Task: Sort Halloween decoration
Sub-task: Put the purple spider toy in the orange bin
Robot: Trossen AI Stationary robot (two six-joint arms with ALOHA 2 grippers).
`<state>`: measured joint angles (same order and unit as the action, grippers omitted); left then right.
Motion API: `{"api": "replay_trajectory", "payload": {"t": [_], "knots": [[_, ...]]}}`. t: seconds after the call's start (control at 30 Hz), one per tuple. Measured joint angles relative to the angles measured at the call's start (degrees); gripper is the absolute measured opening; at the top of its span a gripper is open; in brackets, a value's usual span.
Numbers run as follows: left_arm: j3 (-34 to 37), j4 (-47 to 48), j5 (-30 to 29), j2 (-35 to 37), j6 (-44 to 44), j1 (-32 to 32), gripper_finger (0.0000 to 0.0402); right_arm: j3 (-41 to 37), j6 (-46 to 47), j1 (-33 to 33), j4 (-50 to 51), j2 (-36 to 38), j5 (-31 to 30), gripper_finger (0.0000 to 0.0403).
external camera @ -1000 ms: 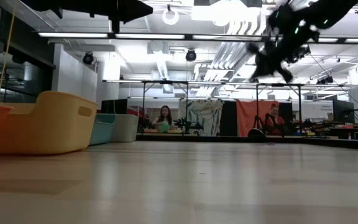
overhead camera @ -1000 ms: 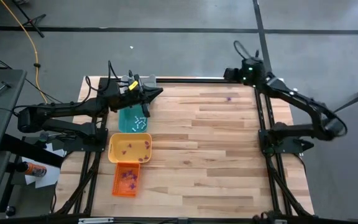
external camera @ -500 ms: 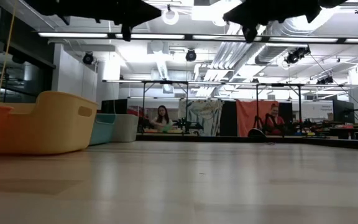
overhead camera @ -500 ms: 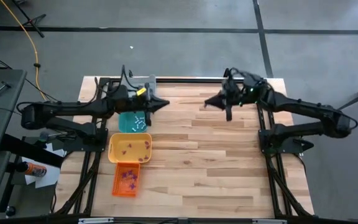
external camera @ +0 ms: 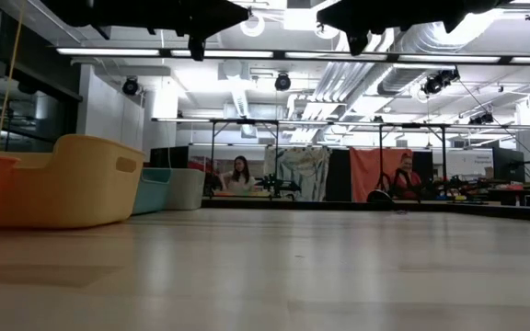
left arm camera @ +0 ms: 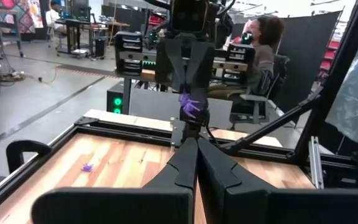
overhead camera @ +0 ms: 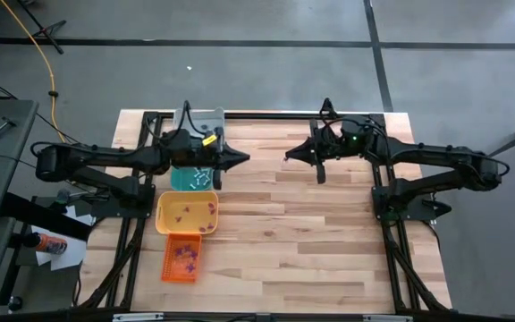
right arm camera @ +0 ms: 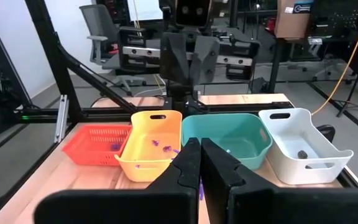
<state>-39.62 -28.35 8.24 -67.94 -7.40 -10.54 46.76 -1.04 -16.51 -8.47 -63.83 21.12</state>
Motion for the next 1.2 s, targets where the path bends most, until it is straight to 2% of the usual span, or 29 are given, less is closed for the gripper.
{"api": "replay_trajectory", "payload": {"t": [0.23,0.37,0.63,0.83,1.0,1.2], "knots": [[0.00,0.10,-0.08,0.00,0.03,-2.08,0.0000,0.00,-2.32,0.02,0.02,0.06,1.49,0.0000],[0.00,-0.41,-0.30,0.35,-0.03,-4.14,0.0000,0.11,-1.84,1.50,0.01,-2.73,1.96,0.0000],[0.00,-1.15,-4.52,0.33,-2.86,-6.21,0.0000,0.11,-8.12,13.30,-3.08,-18.52,6.13,0.0000],[0.00,-1.51,-4.22,0.33,-0.04,-6.72,0.0000,0.79,-8.00,21.57,-19.58,-33.07,5.73,0.0000],[0.00,-4.06,0.28,0.33,-1.54,-6.58,0.0000,10.96,-3.66,27.21,-23.53,-45.57,-0.18,0.0000],[0.00,-7.70,4.71,0.35,-3.02,-5.46,0.0000,30.76,-5.15,31.38,-23.66,-60.25,-2.56,0.0000]]}}
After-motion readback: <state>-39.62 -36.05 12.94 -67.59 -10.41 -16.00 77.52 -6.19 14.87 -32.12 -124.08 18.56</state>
